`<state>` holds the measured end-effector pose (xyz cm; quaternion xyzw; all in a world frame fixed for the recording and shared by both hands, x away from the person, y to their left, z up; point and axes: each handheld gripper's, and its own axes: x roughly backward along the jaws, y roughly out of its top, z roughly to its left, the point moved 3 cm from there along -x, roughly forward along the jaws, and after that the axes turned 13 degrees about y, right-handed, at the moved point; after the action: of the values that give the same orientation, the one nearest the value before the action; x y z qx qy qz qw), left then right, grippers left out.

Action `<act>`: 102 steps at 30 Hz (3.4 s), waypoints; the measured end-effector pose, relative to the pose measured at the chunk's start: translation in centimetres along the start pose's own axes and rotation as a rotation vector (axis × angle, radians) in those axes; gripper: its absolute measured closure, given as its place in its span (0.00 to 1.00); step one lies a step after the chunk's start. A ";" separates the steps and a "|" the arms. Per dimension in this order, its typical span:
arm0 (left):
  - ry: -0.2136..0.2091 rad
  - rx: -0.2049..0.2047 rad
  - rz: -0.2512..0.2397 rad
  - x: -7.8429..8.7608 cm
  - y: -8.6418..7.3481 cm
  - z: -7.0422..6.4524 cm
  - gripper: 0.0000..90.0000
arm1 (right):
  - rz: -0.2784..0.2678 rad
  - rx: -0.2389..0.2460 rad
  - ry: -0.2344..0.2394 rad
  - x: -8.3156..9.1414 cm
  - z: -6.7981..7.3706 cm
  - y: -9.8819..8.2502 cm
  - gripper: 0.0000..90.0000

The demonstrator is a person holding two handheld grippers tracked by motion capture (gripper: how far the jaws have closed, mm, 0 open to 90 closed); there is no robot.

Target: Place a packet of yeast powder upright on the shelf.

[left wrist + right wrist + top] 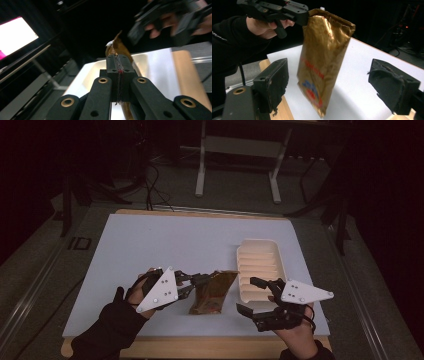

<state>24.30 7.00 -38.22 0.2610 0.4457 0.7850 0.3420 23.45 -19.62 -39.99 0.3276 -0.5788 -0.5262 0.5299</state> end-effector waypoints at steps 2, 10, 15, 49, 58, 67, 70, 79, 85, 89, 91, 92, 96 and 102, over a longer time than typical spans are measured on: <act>-0.010 -0.006 -0.009 0.0 0.3 -0.3 1.00 | 0.006 0.005 0.010 -0.3 -0.1 0.2 0.20; -0.053 0.033 -0.051 -0.3 1.3 -1.3 1.00 | 0.026 -0.001 0.063 -1.6 -0.5 0.5 0.25; -0.050 0.088 -0.061 -0.8 1.5 -1.5 1.00 | 0.047 -0.018 0.091 -1.9 -0.8 0.5 0.37; -0.106 0.519 -0.013 -0.1 -1.4 1.0 0.14 | 0.149 0.045 0.217 -1.3 -1.9 2.2 0.86; -0.076 0.567 0.056 1.3 -3.9 1.2 0.02 | 0.135 0.064 0.185 -0.3 -3.4 3.5 0.86; -0.077 0.588 0.106 2.2 -7.0 0.4 0.02 | 0.135 0.144 0.161 0.5 -5.4 4.7 0.86; -0.077 0.577 0.117 2.4 -7.9 0.0 0.02 | 0.141 0.171 0.141 0.9 -6.1 4.9 0.86; -0.044 0.576 0.127 2.7 -10.6 -0.5 0.02 | 0.149 0.176 0.082 2.2 -9.3 5.4 0.87; -0.014 0.565 0.134 2.7 -11.6 -0.7 0.02 | 0.142 0.223 0.036 3.4 -11.4 5.8 0.87; 0.001 0.561 0.138 2.7 -12.0 -0.8 0.02 | 0.140 0.214 0.009 4.2 -13.0 6.0 0.87; 0.002 0.569 0.140 2.7 -12.2 -0.8 0.02 | 0.140 0.213 -0.003 4.5 -13.9 5.9 0.87; 0.004 0.575 0.140 2.7 -12.2 -0.7 0.02 | 0.143 0.210 -0.012 4.6 -14.3 5.9 0.87; 0.001 0.581 0.142 2.6 -12.3 -0.7 0.02 | 0.154 0.194 -0.006 4.3 -15.7 5.3 0.87; -0.004 0.597 0.142 2.7 -12.5 -0.8 0.02 | 0.181 0.194 -0.026 3.7 -17.2 4.5 0.87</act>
<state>25.85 13.25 -49.27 0.3817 0.6368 0.6408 0.1955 39.92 -26.56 -36.66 0.3169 -0.6608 -0.4222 0.5335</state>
